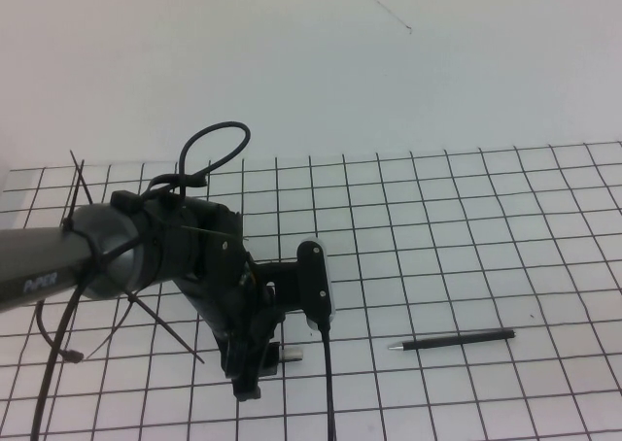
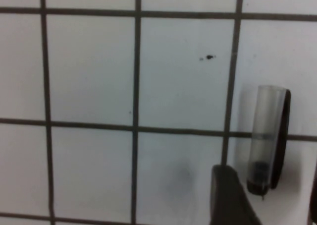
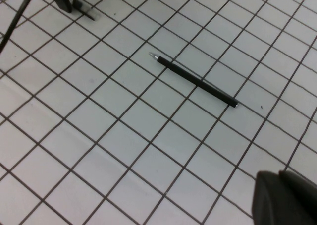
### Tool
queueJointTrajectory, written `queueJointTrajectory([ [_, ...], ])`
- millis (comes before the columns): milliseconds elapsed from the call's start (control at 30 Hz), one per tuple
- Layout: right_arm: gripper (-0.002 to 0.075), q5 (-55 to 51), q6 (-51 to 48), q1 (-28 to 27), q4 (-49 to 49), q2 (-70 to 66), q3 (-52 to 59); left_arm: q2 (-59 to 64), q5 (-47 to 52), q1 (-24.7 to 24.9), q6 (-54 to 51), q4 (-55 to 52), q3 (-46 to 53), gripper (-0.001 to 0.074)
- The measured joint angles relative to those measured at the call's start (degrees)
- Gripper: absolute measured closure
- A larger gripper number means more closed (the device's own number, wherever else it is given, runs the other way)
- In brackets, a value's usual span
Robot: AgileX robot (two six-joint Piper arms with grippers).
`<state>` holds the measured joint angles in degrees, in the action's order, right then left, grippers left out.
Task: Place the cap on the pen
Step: Put the cap on the pen
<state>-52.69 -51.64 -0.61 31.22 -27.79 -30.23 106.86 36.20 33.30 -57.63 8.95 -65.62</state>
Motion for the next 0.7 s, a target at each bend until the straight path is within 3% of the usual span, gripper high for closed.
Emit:
queueJointTrajectory([
  [167, 0.0729, 0.00, 0.12, 0.00, 0.00, 0.00, 0.00, 0.00, -0.11, 0.00, 0.11, 0.00, 0.00, 0.0496],
  [233, 0.0729, 0.00, 0.12, 0.00, 0.00, 0.00, 0.00, 0.00, -0.37, 0.00, 0.00, 0.00, 0.00, 0.0486],
  [267, 0.0729, 0.00, 0.12, 0.00, 0.00, 0.00, 0.00, 0.00, -0.46, 0.00, 0.00, 0.00, 0.00, 0.0538],
  [533, 0.0729, 0.00, 0.12, 0.00, 0.00, 0.00, 0.00, 0.59, 1.11, 0.00, -0.10, 0.00, -0.05, 0.0690],
  [700, 0.0729, 0.00, 0.12, 0.00, 0.00, 0.00, 0.00, 0.68, 1.50, 0.00, -0.10, -0.12, -0.52, 0.0630],
])
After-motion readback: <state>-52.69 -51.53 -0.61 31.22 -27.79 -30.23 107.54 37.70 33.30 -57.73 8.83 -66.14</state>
